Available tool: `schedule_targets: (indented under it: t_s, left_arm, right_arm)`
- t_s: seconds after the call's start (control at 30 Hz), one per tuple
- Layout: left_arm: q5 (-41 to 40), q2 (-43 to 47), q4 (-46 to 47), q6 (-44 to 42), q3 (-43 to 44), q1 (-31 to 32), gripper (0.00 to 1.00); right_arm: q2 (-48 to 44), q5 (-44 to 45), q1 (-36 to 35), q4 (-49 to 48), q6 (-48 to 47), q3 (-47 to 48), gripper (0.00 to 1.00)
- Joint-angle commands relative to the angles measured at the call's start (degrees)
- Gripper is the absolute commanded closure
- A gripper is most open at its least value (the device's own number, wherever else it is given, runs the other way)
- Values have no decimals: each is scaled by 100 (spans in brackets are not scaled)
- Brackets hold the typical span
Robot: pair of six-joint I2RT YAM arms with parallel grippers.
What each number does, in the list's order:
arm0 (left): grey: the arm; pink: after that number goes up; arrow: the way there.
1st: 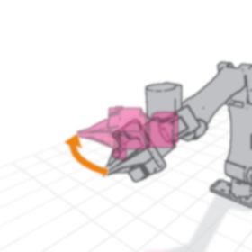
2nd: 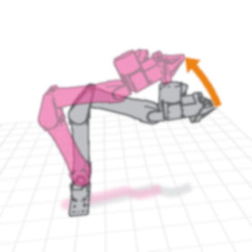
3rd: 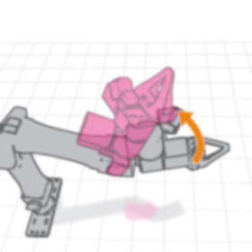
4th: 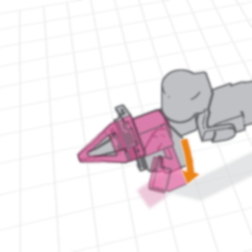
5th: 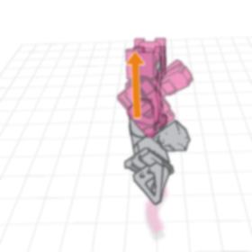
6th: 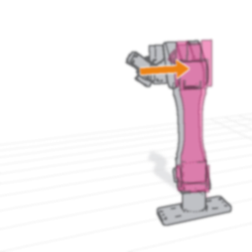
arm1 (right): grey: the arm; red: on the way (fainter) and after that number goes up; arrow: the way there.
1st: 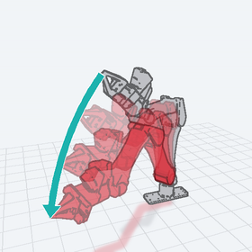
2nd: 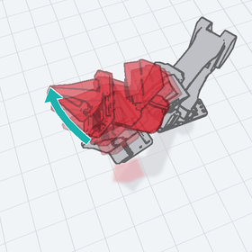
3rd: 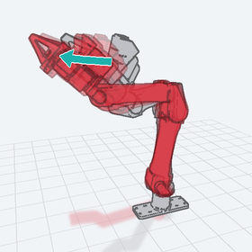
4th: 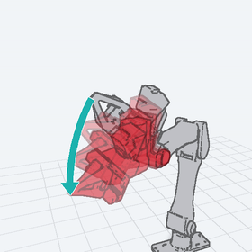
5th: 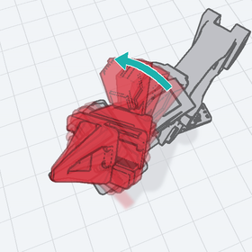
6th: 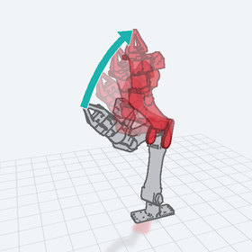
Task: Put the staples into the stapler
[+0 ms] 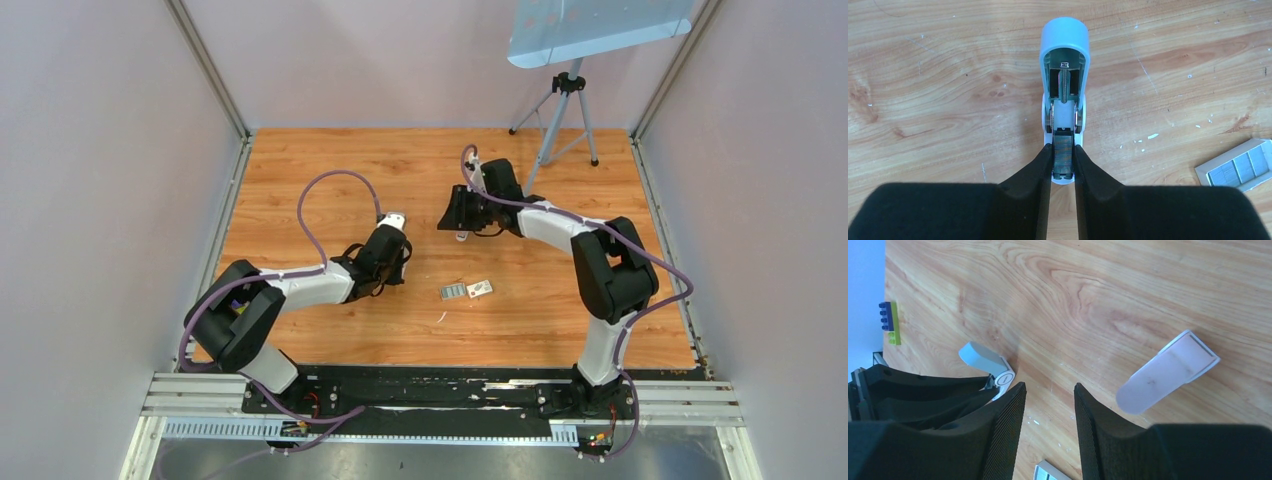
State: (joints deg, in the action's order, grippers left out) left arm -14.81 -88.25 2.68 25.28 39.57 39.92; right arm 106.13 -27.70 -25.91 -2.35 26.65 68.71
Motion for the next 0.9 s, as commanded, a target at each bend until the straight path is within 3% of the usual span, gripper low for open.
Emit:
schedule_targets:
  t_s: [0.0,0.27,0.6,0.87]
  left_arm:
    - [-218,5,-241,-36,-206,92,77]
    - [-204,89,-216,64,-281,112,58]
    - [-104,68,82,170,-471,112,66]
    - [-101,40,119,148,-486,112,69]
  right_arm:
    - [-172,-278,-151,-249,196,-83,56]
    - [110,-506,-304,-527,435,-1,63]
    - [860,-637,-471,-421,447,750,74]
    - [1293,-798,-578,-304,455,1148,75]
